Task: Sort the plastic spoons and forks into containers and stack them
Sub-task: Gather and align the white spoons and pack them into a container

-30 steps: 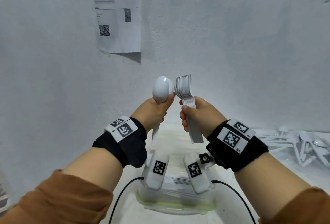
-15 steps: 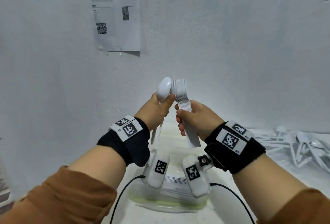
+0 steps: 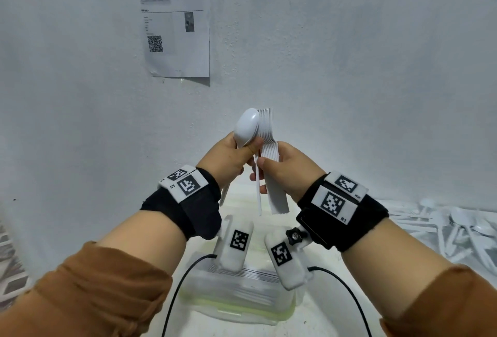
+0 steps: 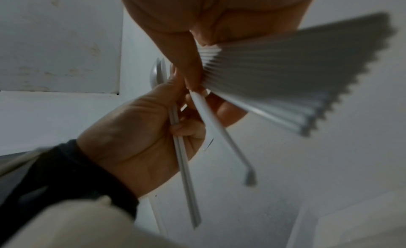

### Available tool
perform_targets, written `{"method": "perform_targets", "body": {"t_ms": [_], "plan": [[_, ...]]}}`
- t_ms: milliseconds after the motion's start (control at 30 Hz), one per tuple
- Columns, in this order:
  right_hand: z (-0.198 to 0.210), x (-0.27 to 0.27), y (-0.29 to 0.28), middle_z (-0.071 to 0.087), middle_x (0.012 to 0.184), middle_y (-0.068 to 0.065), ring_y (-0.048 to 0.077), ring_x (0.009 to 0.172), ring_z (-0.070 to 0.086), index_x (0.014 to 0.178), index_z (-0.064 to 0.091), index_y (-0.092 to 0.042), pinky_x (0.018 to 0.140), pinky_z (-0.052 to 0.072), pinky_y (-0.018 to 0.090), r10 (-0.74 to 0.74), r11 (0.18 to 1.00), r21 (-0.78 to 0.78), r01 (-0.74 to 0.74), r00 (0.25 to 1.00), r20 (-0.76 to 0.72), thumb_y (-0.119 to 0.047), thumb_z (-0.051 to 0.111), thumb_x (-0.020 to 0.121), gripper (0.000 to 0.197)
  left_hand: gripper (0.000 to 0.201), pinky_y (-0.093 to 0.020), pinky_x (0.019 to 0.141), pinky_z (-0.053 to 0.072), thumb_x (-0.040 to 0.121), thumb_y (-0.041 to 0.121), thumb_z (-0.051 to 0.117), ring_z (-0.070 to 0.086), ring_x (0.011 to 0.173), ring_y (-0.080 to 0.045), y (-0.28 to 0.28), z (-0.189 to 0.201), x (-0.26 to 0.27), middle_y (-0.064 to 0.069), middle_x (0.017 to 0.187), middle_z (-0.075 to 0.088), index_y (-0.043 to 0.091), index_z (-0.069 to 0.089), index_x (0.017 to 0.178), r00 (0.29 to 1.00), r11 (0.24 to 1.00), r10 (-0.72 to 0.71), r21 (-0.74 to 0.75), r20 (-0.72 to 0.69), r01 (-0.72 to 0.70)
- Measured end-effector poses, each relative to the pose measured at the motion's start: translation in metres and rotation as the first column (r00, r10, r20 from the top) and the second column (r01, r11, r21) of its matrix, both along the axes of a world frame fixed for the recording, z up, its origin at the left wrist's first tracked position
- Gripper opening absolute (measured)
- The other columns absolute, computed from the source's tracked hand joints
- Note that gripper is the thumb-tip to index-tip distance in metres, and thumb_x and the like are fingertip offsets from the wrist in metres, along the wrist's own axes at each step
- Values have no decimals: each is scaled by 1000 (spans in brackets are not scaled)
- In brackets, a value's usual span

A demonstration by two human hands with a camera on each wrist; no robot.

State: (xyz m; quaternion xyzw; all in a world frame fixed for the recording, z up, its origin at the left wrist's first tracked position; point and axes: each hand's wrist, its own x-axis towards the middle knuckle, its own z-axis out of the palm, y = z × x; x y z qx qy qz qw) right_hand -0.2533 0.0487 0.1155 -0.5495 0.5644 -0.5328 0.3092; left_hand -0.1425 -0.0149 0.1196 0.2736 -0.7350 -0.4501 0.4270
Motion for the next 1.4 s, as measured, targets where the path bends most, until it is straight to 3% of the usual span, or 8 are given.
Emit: {"method": "perform_targets", "body": {"t_ms": [200, 367, 433, 600, 800, 1000, 1233, 1400], "plan": [[3, -12, 5, 54, 69, 7, 20, 59, 55, 102, 47, -8, 58, 47, 31, 38, 999, 0, -38, 999, 0, -4, 42, 97, 8, 9, -16, 48, 34, 92, 26, 56, 49, 62, -9, 3, 1, -6, 5, 71, 55, 18, 56, 91, 1000, 1000, 7, -5, -11, -7], [9, -28, 11, 51, 67, 5, 17, 55, 48, 90, 47, -17, 58, 45, 32, 1, 1000, 7, -1, 1000, 23, -6, 43, 96, 13, 54, -19, 50, 34, 84, 55, 46, 39, 58, -9, 11, 6, -15, 4, 85, 50, 26, 29, 126, 996, 995, 26, 93, -82, -18], [11, -34, 14, 51, 67, 5, 17, 54, 49, 87, 48, -17, 57, 46, 31, 6, 1000, 1, -6, 1000, 21, -7, 44, 96, 14, 57, -19, 49, 36, 80, 68, 34, 39, 58, -9, 15, 7, -19, 3, 86, 45, 32, 23, 124, 997, 993, 30, 112, -68, -22], [10, -43, 21, 51, 67, 6, 17, 54, 50, 87, 47, -15, 57, 47, 32, 51, 999, -2, -51, 998, 30, -8, 48, 95, 11, 43, -21, 52, 35, 93, 51, 35, 37, 58, -10, 19, 4, -32, 2, 86, 45, 18, 36, 120, 998, 997, 40, 70, -50, -36], [4, -54, 27, 51, 65, 6, 17, 52, 49, 89, 47, -12, 56, 46, 32, 71, 997, -15, -71, 996, 47, -7, 48, 95, 8, 35, -20, 50, 35, 95, 45, 39, 38, 53, -8, 28, -1, -50, 1, 83, 44, 27, 25, 122, 989, 993, 73, 97, -132, -61], [-5, -58, 32, 50, 67, 7, 19, 53, 48, 89, 46, -13, 56, 45, 32, 82, 997, 3, -83, 996, 46, -6, 46, 96, 10, 31, -21, 55, 40, 97, 42, 36, 43, 58, -9, 31, -6, -55, 4, 81, 44, 16, 43, 112, 986, 992, 119, 53, -120, -113], [-5, -52, 30, 54, 83, 2, 15, 67, 55, 109, 48, -14, 63, 54, 34, 29, 999, -28, -30, 998, -58, -11, 50, 95, 15, 33, -34, 88, 52, 98, 38, 37, 60, 88, -16, 33, -7, -49, -4, 94, 61, 12, 56, 103, 990, 995, 43, 99, -132, -30], [-3, -49, 27, 56, 85, -3, 18, 82, 60, 105, 44, -18, 71, 56, 38, 5, 999, -34, -10, 989, -149, -14, 50, 95, 13, 27, -25, 87, 53, 100, 27, 36, 63, 90, -16, 34, -3, -40, -4, 97, 64, 10, 57, 101, 980, 988, -41, 135, -195, 69]]}}
